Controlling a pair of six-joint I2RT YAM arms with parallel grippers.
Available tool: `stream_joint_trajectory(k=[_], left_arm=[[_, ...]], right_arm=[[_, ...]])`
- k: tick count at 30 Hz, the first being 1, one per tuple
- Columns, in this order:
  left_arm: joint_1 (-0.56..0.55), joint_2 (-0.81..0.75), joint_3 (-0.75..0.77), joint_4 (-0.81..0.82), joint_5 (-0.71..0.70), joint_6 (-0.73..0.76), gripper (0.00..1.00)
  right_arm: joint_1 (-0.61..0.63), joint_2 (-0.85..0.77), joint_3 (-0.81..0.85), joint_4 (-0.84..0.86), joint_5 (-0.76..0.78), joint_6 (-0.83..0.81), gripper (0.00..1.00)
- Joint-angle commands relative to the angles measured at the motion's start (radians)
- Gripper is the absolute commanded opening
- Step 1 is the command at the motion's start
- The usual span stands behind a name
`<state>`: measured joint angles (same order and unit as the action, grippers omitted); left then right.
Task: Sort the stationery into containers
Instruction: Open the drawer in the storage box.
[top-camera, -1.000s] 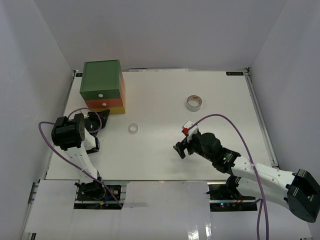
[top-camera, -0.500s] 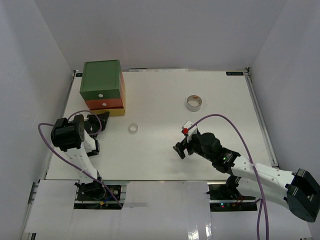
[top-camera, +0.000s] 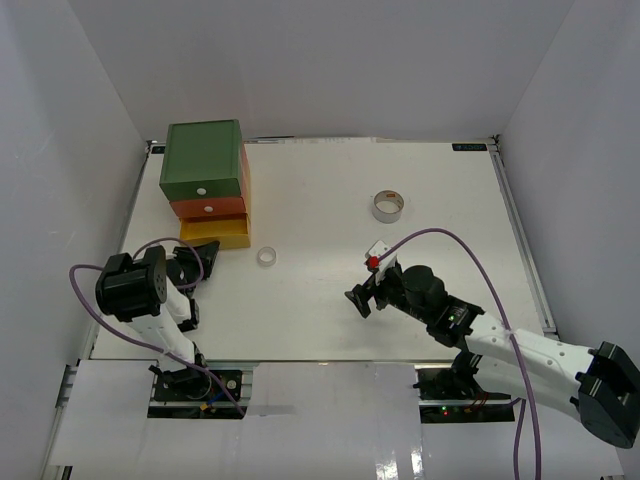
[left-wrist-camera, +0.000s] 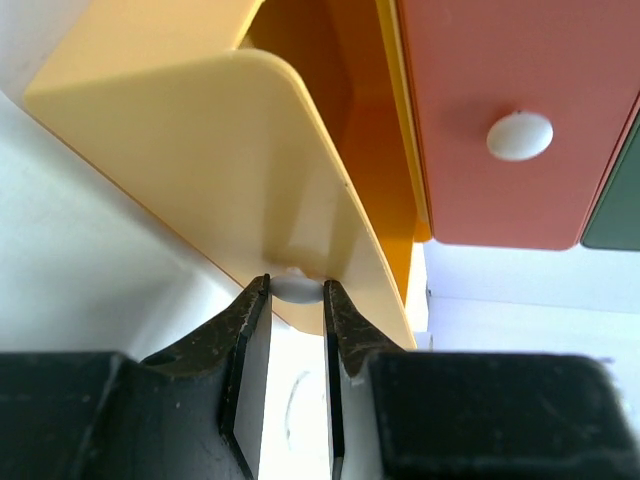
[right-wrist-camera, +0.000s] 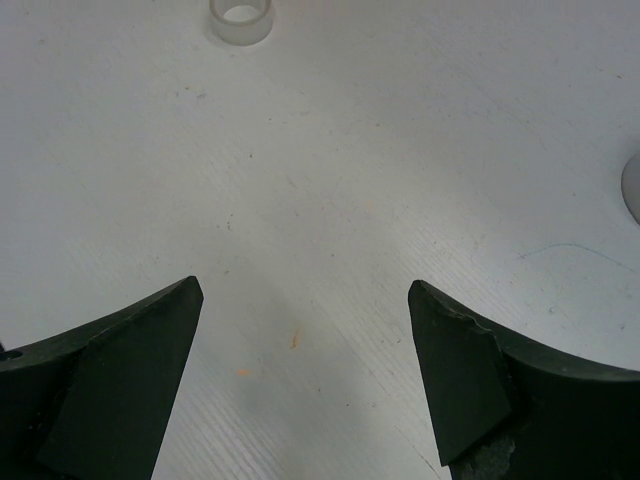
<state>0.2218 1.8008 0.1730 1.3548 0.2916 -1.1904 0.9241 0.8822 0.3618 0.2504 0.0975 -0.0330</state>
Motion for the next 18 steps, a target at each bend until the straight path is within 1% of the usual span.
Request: stream_joint_trajectory(k=[1,8,14,18], left_arm=[[0.008,-0.052,-0.039,0.167,-0.002,0.011,0.14],[0.008,-0.116,-0.107,0.122,-0.016,-0.012,0.14],[0.008,-0.19,-0.132,0.02,-0.025,-0.002,0.16],[0.008,-0.225,-0.124,-0.09,-0.031,0.003,0.17]], right_arm=[[0.001,-0.02,0.005,0.053,-0.016,0.002,0.9],[0.001,-0.035,-0.001,0.055,-0.019,0.004,0.9],[0.001,-0.034,0.0,0.053,-0.024,0.005,0.9],[0.002,-0.034,0.0,0.053,-0.027,0.005,0.9]])
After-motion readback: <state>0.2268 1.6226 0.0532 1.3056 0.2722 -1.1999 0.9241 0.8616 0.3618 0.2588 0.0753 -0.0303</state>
